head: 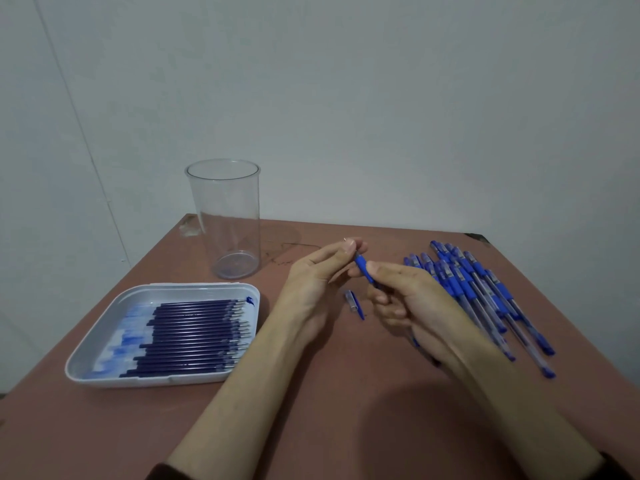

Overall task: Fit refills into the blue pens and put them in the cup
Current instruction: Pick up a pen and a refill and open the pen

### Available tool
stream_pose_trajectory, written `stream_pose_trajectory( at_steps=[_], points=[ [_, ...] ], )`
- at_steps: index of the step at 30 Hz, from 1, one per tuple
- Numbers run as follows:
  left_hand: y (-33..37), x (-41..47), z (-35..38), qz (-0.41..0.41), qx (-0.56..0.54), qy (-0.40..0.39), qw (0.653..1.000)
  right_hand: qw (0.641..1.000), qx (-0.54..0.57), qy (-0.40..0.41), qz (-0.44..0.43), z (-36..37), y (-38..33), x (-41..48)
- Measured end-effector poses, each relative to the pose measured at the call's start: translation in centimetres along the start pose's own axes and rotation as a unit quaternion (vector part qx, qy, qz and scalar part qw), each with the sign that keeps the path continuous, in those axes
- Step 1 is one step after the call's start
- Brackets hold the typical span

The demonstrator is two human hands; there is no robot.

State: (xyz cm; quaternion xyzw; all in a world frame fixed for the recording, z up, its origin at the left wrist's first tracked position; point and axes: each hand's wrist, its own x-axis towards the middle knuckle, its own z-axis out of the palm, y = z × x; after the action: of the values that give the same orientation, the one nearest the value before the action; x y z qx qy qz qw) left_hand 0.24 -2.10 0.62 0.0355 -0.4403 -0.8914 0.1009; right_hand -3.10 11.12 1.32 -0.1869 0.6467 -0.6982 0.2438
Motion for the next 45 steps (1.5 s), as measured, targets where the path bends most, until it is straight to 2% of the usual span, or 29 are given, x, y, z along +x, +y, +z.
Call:
stream_pose_trajectory(
  at_steps=[3, 5, 8, 11, 15, 17, 21, 25, 27, 31, 33, 35, 37, 40, 42, 45],
  points=[
    [0.1, 0.0, 0.2, 0.009, 0.009, 0.019, 1.0, 0.986, -0.129, 0.045, -0.094, 0.3, 0.5, 0.0],
    [0.1, 0.0, 0.1, 0.01, -0.01, -0.009, 1.0, 0.975, -0.163, 0.065, -0.132, 0.3, 0.6, 0.1],
    [0.2, -0.1, 0.2, 0.007, -0.045, -0.057, 0.997, 0.975, -0.163, 0.091, -0.124, -0.1, 0.5, 0.2],
    [0.1, 0.0, 0.1, 0.053, -0.008, -0.026, 0.998, 0.976, -0.158, 0.09, -0.121, -0.1, 0.3, 0.0],
    [0.0, 0.2, -0.3, 0.09, 0.085, 0.049, 0.991, 0.966, -0.206, 0.086, -0.132, 0.0, 0.1, -0.2],
    [0.1, 0.1, -0.3, 0.08, 0.105, 0.046, 0.99, 0.961, -0.223, 0.087, -0.14, 0.0, 0.1, -0.2],
    [0.0, 0.0, -0.3, 0.052, 0.092, -0.022, 0.994, 0.962, -0.204, 0.122, -0.133, -0.3, 0.1, -0.1],
    [0.1, 0.0, -0.4, 0.087, 0.108, 0.028, 0.99, 0.955, -0.231, 0.113, -0.145, -0.4, 0.2, 0.0],
    [-0.1, 0.0, -0.3, 0.092, 0.109, 0.064, 0.988, 0.93, -0.284, 0.139, -0.186, -0.4, 0.5, 0.1],
    [0.1, 0.5, -0.7, 0.096, 0.075, 0.144, 0.982, 0.852, -0.42, 0.194, -0.244, -0.6, 0.8, 0.0],
    [0.3, 0.7, -1.1, 0.105, 0.068, 0.166, 0.978, 0.833, -0.45, 0.209, -0.243, -0.8, 0.8, 0.0],
    [0.4, 0.7, -1.4, 0.117, 0.114, 0.175, 0.971, 0.827, -0.46, 0.229, -0.226, -1.0, 0.7, 0.0],
    [0.2, 0.6, -1.6, 0.146, 0.243, 0.185, 0.941, 0.83, -0.454, 0.249, -0.208, -1.3, 0.5, 0.0],
    [-0.2, 0.6, -1.7, 0.182, 0.466, 0.181, 0.847, 0.845, -0.428, 0.255, -0.195, -1.6, 0.4, -0.1],
    [-0.6, 0.5, -1.9, 0.157, 0.548, 0.164, 0.805, 0.849, -0.421, 0.253, -0.194, -1.6, 0.3, -0.1],
    [-1.0, 0.4, -2.3, 0.115, 0.609, 0.128, 0.774, 0.85, -0.421, 0.252, -0.191, -1.7, 0.4, 0.0]
  ],
)
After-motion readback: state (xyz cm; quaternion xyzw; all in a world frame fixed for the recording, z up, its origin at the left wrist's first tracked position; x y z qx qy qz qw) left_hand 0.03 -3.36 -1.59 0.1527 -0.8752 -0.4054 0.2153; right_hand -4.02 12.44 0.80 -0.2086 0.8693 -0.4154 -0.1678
